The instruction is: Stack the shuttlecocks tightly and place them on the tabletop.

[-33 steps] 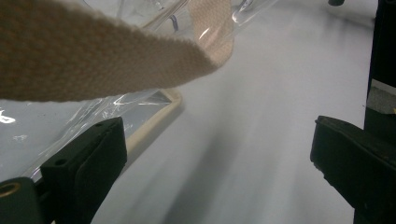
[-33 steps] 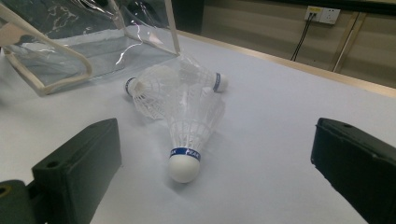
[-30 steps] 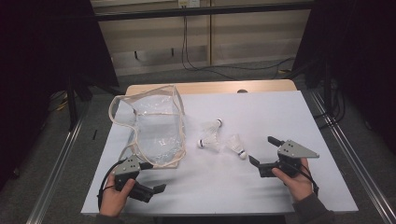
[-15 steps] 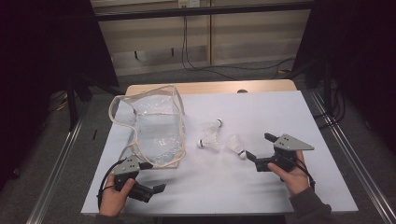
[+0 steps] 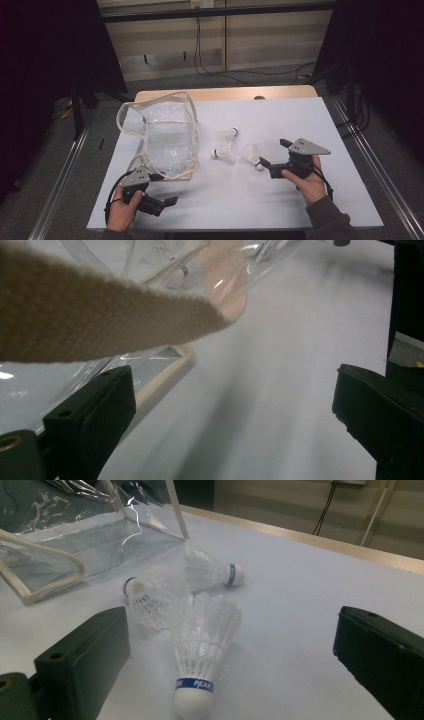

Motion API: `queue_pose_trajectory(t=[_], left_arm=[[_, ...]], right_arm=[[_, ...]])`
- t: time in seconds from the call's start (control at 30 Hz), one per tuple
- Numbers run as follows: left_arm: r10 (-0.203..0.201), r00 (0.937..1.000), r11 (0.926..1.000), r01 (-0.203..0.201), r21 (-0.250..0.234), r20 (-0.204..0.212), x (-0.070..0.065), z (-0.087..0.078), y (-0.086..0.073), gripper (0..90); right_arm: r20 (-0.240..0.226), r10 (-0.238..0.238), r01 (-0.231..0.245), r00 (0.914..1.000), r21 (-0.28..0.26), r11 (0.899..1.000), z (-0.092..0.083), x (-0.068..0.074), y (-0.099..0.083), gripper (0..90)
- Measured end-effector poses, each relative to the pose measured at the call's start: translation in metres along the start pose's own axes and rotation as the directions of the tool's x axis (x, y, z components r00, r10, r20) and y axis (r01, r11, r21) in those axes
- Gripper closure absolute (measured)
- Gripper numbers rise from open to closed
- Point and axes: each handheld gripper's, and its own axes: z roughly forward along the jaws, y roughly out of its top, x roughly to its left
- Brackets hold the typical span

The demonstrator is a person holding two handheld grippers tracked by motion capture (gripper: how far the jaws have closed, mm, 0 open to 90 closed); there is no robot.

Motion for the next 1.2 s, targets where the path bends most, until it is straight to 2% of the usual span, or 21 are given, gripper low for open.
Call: queue_pose_trajectory(t=[0.43,0.67,0.87,1.0,1.2], left_arm=[[0.003,1.0000,1.0000,-0.003,-0.005,0.004,0.001,0.001,0.000,3.9],[0.003,1.0000,1.0000,-0.003,-0.009,0.004,0.001,0.000,-0.001,3.9],[0.001,1.0000,1.0000,-0.001,-0.009,0.005,0.000,0.000,-0.001,3.9],[0.001,1.0000,1.0000,-0.001,-0.002,0.004,0.000,0.001,-0.001,3.9],[-0.004,0.9999,0.9999,0.005,-0.015,0.009,0.001,0.001,-0.001,3.9]], right_arm=[[-0.017,-0.016,0.016,0.9997,0.012,1.000,0.008,0.005,0.004,0.8],[-0.037,-0.005,0.006,0.9993,0.033,0.999,0.013,0.005,0.007,1.2],[-0.040,-0.016,0.018,0.9991,0.050,0.999,0.017,0.005,0.010,1.8],[-0.059,-0.013,0.017,0.9982,0.066,0.998,0.021,0.005,0.013,3.9],[-0.071,-0.022,0.028,0.9972,0.093,0.995,0.027,0.005,0.015,4.4]])
